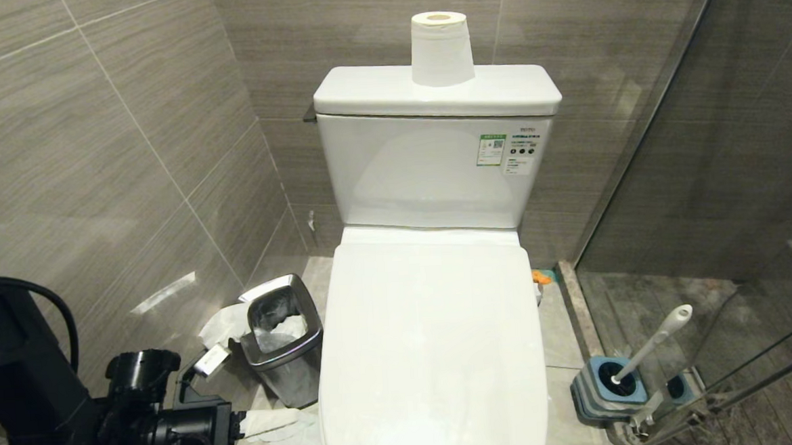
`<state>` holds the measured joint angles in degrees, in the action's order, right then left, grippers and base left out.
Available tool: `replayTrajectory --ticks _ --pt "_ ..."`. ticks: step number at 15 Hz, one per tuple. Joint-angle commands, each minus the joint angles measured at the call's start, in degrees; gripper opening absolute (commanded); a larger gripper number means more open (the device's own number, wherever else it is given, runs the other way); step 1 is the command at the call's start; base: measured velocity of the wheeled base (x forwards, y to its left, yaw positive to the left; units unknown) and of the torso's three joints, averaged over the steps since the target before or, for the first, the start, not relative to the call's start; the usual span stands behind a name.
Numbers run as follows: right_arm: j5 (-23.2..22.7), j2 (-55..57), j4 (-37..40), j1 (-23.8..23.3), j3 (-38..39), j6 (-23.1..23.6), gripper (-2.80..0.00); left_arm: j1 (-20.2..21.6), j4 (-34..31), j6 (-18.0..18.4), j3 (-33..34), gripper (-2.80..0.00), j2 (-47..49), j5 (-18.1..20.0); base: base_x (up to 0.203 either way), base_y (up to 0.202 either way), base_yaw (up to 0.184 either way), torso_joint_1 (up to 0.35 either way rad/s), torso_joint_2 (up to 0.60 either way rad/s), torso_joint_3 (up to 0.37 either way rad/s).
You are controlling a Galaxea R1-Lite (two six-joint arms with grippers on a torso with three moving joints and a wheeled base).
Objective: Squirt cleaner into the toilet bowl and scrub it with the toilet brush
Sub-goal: Use the left hand to lift the toilet lid slightly
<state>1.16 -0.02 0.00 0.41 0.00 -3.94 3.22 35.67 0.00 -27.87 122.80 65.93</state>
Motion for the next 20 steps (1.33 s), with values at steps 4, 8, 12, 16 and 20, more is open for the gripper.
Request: replayTrajectory --ticks 4,8,12,16,20 --pt "-0.01 0.02 0.00 0.02 0.00 -0.02 -2.80 -3.92 0.31 0.00 2.68 0.00 1.04 0.25 0.000 0.000 0.000 0.000 0.00 0.000" --pt "-0.01 0.02 0.00 0.02 0.00 -0.02 -2.80 -4.48 0.45 -0.26 2.37 0.00 0.78 0.34 0.000 0.000 0.000 0.000 0.00 0.000" --pt "-0.01 0.02 0.00 0.02 0.00 -0.02 -2.80 -5.29 1.89 -0.30 1.60 0.00 1.00 0.43 0.000 0.000 0.000 0.000 0.00 0.000" --pt "-0.01 0.02 -0.08 0.02 0.00 -0.02 -2.80 -3.13 5.55 -0.61 2.03 0.00 0.87 1.66 0.000 0.000 0.000 0.000 0.00 0.000" --pt "-0.01 0.02 0.00 0.02 0.00 -0.02 -2.80 -1.69 5.78 -0.53 2.41 0.00 -0.17 1.67 0.000 0.000 0.000 0.000 0.00 0.000"
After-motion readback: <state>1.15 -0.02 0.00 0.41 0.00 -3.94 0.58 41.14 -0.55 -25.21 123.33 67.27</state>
